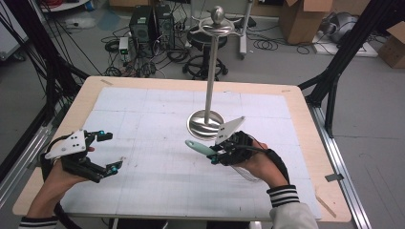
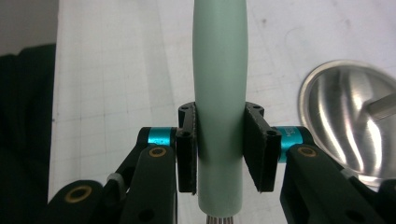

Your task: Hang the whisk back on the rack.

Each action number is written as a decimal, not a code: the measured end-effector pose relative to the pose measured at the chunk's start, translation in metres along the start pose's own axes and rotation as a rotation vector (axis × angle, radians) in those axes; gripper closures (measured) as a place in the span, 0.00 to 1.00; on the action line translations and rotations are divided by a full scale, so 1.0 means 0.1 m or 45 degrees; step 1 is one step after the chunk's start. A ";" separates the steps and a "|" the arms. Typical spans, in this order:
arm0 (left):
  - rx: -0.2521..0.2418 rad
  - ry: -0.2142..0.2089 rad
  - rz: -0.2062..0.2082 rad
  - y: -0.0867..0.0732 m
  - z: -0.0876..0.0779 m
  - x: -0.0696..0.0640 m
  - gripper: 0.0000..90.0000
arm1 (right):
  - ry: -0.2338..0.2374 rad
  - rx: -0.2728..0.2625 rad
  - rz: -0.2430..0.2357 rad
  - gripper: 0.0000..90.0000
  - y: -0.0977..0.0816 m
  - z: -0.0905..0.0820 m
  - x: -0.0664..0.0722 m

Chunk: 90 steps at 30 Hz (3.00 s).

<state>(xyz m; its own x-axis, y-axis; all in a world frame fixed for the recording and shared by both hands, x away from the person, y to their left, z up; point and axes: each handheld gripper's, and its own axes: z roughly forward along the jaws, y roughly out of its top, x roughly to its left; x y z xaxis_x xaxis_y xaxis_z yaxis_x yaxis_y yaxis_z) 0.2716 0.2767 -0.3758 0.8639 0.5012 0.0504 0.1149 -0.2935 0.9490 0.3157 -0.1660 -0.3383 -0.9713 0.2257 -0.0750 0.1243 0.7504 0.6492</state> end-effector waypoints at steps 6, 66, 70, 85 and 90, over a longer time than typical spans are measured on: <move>-0.002 0.000 -0.002 0.00 0.00 0.00 0.02 | -0.019 -0.056 0.030 0.76 -0.02 -0.15 -0.04; -0.007 -0.012 -0.033 -0.04 0.01 0.04 0.02 | -0.325 -0.549 0.270 0.76 0.14 -1.42 -0.52; -0.011 -0.017 -0.036 -0.04 0.00 0.04 0.02 | -0.325 -0.553 0.277 0.76 0.17 -1.46 -0.57; -0.017 -0.015 -0.056 -0.06 -0.01 0.06 0.02 | -0.332 -0.573 0.337 0.76 0.33 -1.59 -0.87; -0.018 -0.016 -0.051 -0.06 -0.01 0.06 0.02 | -0.337 -0.580 0.345 0.76 0.40 -1.61 -0.94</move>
<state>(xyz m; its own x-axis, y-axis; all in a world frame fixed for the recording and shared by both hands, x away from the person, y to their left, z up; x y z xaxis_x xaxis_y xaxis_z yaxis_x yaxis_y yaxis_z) 0.2752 0.2821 -0.3806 0.8647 0.5022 0.0086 0.1425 -0.2617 0.9546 0.3792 -0.2572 -0.1828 -0.8261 0.5634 -0.0097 0.2042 0.3155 0.9267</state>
